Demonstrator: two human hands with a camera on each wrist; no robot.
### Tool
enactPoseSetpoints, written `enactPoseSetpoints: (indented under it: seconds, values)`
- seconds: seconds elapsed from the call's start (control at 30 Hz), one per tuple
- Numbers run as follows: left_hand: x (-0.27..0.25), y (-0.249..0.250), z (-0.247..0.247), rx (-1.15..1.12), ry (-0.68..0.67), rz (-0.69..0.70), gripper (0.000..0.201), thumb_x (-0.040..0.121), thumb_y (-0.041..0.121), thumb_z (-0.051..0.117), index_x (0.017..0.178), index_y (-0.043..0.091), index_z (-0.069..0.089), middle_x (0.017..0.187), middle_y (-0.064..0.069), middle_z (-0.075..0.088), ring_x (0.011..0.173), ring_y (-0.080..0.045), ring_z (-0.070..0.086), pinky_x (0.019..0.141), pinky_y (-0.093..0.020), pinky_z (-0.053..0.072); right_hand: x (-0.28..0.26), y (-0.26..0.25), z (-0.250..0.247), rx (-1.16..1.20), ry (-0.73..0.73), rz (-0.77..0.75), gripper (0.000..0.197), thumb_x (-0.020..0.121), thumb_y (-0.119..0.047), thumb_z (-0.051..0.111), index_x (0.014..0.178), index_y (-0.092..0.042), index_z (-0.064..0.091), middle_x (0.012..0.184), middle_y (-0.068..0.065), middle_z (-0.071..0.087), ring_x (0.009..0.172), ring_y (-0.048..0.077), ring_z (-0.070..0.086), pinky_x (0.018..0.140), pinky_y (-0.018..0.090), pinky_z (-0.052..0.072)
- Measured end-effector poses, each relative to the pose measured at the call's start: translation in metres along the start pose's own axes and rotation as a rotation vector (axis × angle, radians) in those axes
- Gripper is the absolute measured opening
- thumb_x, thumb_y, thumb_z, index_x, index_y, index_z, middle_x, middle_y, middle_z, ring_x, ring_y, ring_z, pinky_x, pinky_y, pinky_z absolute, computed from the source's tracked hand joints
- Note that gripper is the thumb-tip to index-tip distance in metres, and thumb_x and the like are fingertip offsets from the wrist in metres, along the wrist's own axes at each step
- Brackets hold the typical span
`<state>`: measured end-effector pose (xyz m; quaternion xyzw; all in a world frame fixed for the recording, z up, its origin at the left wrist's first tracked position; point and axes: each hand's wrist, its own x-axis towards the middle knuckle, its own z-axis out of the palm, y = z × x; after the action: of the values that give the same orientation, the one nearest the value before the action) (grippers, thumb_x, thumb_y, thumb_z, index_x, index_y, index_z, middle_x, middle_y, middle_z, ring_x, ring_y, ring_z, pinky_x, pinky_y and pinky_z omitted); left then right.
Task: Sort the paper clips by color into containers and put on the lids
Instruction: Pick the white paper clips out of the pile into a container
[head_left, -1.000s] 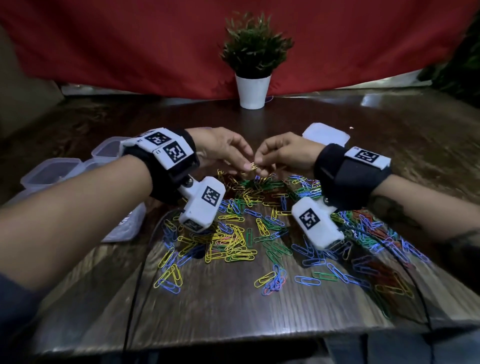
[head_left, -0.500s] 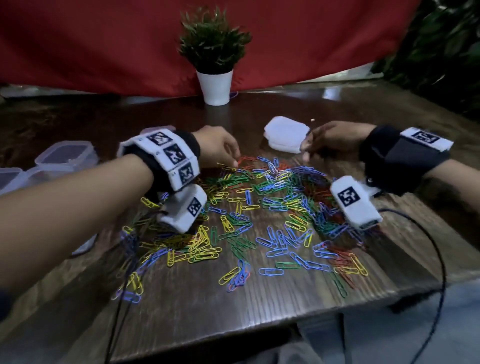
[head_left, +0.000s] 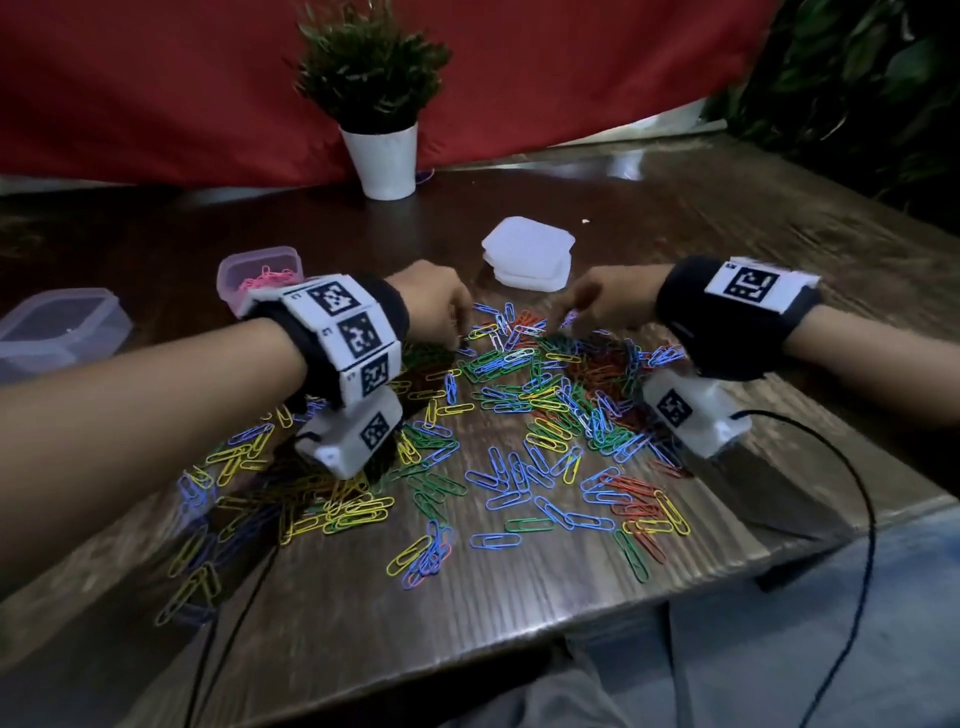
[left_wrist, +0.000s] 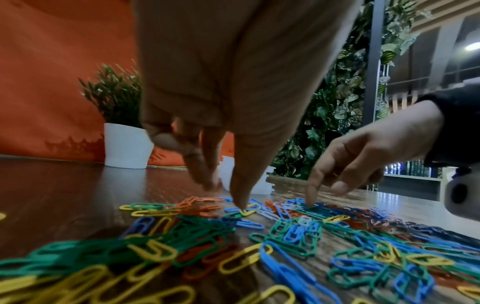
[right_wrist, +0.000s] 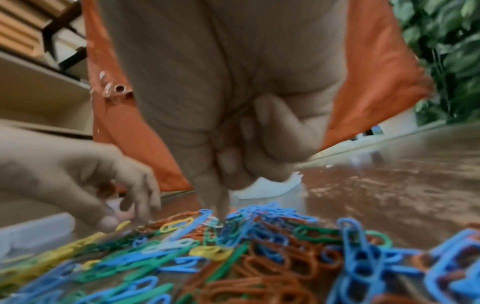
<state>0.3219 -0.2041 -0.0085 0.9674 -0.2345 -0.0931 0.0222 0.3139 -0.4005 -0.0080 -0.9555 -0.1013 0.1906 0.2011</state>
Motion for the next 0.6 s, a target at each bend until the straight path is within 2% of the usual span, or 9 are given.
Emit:
enactPoseSetpoints:
  seconds: [0.07,0.17,0.2,0.27,0.37,0.4,0.47,0.5,0.6]
  values:
    - [0.009,0.014,0.004,-0.059,0.047,0.059,0.019,0.081,0.017,0.069,0.099,0.012,0.071,0.085,-0.001,0.060,0.082,-0.015,0.052,0.067,-0.022,0.033,0.001,-0.002,0.002,0.024,0.043,-0.059,0.020,0.087,-0.004,0.060,0.105,-0.005,0.067,0.043,-0.013,0.053,0.039,-0.008,0.047,0.040,0.004,0.031]
    - [0.024,0.032,0.011,-0.069,0.020,0.056,0.017,0.082,0.014,0.068,0.098,0.013,0.071,0.082,-0.001,0.057,0.082,-0.013,0.049,0.067,-0.020,0.031,0.007,-0.012,0.012,-0.063,-0.003,-0.104,0.019,0.082,-0.011,0.067,0.100,-0.012,0.070,0.066,-0.008,0.058,0.063,0.001,0.047,0.055,0.010,0.034]
    - [0.028,0.034,0.012,-0.063,0.010,0.040,0.017,0.083,0.010,0.065,0.098,0.013,0.071,0.085,-0.003,0.061,0.084,-0.016,0.053,0.067,-0.021,0.032,0.009,-0.016,0.015,-0.091,0.004,-0.111,0.018,0.081,-0.013,0.068,0.098,-0.015,0.070,0.071,-0.005,0.058,0.066,0.003,0.046,0.057,0.011,0.034]
    - [0.033,0.032,0.012,-0.047,0.010,0.021,0.020,0.084,0.004,0.060,0.098,0.013,0.071,0.086,-0.008,0.064,0.087,-0.022,0.057,0.068,-0.025,0.035,0.013,-0.021,0.020,-0.141,0.029,-0.119,0.023,0.077,-0.016,0.073,0.099,-0.014,0.071,0.075,-0.005,0.057,0.068,0.006,0.045,0.057,0.014,0.033]
    - [0.034,0.021,0.009,-0.057,-0.012,0.036,0.028,0.081,-0.004,0.056,0.092,0.016,0.072,0.073,0.002,0.061,0.082,-0.018,0.059,0.072,-0.028,0.045,0.020,-0.026,0.024,-0.230,0.004,-0.112,0.026,0.076,-0.019,0.074,0.100,-0.009,0.069,0.084,0.002,0.062,0.079,0.014,0.049,0.055,0.015,0.033]
    - [0.033,0.018,0.009,-0.072,-0.013,0.052,0.029,0.079,-0.005,0.056,0.090,0.016,0.073,0.074,0.002,0.063,0.078,-0.014,0.059,0.073,-0.026,0.047,0.021,-0.027,0.025,-0.240,-0.004,-0.101,0.024,0.076,-0.019,0.074,0.097,-0.008,0.069,0.084,0.004,0.062,0.080,0.015,0.049,0.054,0.016,0.033]
    - [0.030,0.013,0.008,-0.075,-0.008,0.086,0.028,0.076,-0.006,0.058,0.087,0.014,0.073,0.074,0.000,0.064,0.064,-0.007,0.054,0.062,-0.019,0.043,0.022,-0.025,0.024,-0.186,-0.021,-0.052,0.014,0.077,-0.018,0.074,0.079,-0.011,0.062,0.072,-0.001,0.056,0.076,0.016,0.048,0.051,0.017,0.033]
    - [0.029,0.010,0.007,-0.064,-0.008,0.102,0.026,0.074,-0.006,0.060,0.086,0.013,0.073,0.073,0.001,0.062,0.061,-0.005,0.052,0.058,-0.018,0.040,0.022,-0.022,0.023,-0.142,-0.037,-0.033,0.018,0.076,-0.018,0.074,0.071,-0.014,0.058,0.068,-0.004,0.052,0.073,0.014,0.047,0.051,0.018,0.033]
    - [0.030,0.005,0.007,-0.005,-0.008,0.154,0.017,0.071,0.003,0.073,0.084,0.014,0.073,0.072,0.003,0.059,0.067,-0.009,0.050,0.053,-0.013,0.035,0.018,-0.013,0.021,-0.004,-0.073,-0.006,0.022,0.076,-0.018,0.075,0.065,-0.020,0.055,0.063,-0.007,0.052,0.061,0.006,0.045,0.051,0.019,0.035]
